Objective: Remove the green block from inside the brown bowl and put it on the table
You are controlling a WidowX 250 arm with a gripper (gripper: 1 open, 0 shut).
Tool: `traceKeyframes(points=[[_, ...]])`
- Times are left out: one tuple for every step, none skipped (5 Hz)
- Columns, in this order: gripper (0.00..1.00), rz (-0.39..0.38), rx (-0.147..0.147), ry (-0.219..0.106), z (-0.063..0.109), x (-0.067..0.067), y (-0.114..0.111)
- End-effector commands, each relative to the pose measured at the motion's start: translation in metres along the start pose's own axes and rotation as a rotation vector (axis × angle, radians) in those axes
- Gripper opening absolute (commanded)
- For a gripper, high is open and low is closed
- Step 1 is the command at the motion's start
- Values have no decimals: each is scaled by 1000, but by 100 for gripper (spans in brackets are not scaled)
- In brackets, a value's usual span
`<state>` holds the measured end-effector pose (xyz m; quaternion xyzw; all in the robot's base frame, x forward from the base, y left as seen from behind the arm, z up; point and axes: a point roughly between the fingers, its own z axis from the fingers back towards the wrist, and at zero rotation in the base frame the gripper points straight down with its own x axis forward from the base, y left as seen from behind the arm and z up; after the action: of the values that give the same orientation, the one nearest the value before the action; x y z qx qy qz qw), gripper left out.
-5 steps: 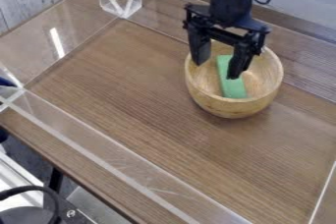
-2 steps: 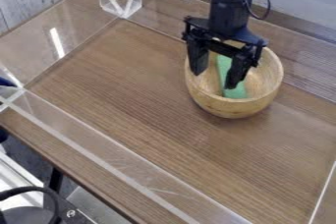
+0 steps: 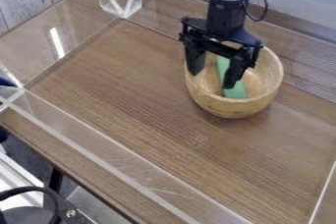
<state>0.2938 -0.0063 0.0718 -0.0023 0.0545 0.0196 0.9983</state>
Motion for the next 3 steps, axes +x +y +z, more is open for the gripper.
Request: traceKeyframes(points=[[100,17,11,-81,19,3,1],[100,43,29,-96,24,8,1],[100,67,47,-109,27,14,0]])
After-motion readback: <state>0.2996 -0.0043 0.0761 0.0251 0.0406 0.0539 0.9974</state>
